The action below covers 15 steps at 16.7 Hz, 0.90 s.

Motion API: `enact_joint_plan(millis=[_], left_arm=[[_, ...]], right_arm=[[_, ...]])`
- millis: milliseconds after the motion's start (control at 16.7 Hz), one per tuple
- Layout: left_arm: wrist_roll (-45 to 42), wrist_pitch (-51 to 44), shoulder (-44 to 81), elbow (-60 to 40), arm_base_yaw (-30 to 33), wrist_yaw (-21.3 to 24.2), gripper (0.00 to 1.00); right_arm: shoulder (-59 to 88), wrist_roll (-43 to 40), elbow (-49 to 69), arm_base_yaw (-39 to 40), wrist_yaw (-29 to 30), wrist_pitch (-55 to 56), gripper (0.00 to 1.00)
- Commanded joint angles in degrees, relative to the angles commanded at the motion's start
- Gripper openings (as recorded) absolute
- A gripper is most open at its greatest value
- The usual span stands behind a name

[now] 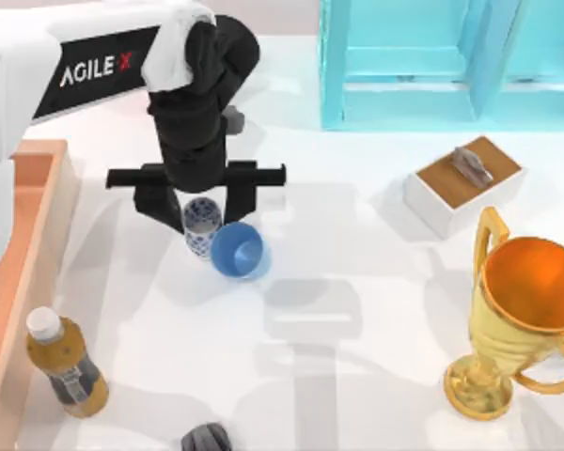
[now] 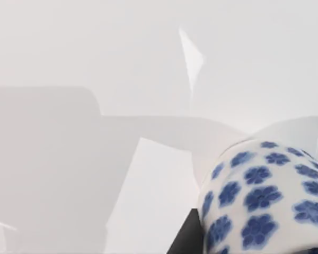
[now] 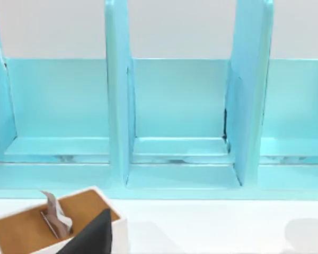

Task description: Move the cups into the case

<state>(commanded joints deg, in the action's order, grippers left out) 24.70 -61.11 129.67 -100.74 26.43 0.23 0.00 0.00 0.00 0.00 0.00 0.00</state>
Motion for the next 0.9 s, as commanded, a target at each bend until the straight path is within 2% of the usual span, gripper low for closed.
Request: enact_joint_plan(millis=[300, 720, 900], left_arm=[[-0.8, -1.0, -0.9, -0.8, -0.9, 0.0, 0.0], [-11.5, -15.4, -9.6, -6.1, -11.7, 0.0, 0.0], [-12.8, -16.7, -10.7, -6.4, -12.9, 0.0, 0.0]], right_arm=[[0.0, 0.0, 0.0, 0.0, 0.0, 0.0, 1.0], [0.0, 0.0, 0.0, 0.0, 0.0, 0.0, 1.0], [0.0, 0.0, 0.0, 0.0, 0.0, 0.0, 1.0]])
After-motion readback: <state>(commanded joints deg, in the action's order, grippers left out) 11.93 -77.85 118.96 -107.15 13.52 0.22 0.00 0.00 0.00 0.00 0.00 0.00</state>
